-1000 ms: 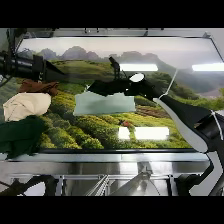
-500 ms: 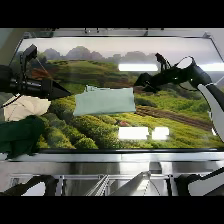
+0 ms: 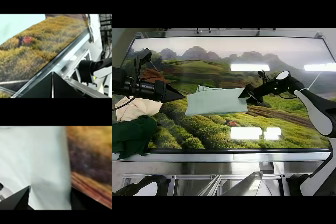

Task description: Fold the shirts.

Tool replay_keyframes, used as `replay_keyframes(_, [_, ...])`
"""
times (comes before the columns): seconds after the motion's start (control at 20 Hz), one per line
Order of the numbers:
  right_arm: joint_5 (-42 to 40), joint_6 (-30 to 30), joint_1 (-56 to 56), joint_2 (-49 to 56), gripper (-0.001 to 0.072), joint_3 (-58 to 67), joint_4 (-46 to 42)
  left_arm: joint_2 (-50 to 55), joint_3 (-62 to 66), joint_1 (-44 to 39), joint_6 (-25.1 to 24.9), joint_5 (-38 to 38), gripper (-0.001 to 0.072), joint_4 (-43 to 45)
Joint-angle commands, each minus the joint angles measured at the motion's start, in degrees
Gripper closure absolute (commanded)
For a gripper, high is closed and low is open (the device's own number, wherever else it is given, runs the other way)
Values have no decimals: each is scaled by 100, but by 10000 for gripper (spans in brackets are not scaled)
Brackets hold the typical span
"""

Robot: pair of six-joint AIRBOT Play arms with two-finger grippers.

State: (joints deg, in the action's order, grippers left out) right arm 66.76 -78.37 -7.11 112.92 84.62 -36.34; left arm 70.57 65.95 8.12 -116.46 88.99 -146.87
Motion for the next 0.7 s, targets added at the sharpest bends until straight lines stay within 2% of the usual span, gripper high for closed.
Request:
replay_keyframes(0.0, [-83, 59, -216, 138, 274, 7, 175, -4, -2, 0, 61, 11, 694, 4])
replay_keyframes(0.1, [-26, 61, -227, 136, 604, 22, 188, -4, -2, 0, 61, 13, 693, 4])
replay_keyframes(0.15, [50, 63, -227, 122, 693, 55, 188, -4, -2, 0, 61, 15, 693, 4])
replay_keyframes(0.25, [83, 22, -177, -118, 695, 122, 35, -4, -2, 0, 61, 79, 693, 4])
replay_keyframes(0.4, [129, -782, 444, -973, 695, 505, -848, -4, -2, 0, 59, 173, 693, 4])
replay_keyframes(0.55, [1019, -1808, 1805, -2026, 695, 1038, -2306, -4, -2, 0, 55, 345, 693, 11])
replay_keyframes(0.65, [1764, -2065, 2796, -2638, 695, 1078, -3185, -4, -2, 0, 22, 354, 693, 11])
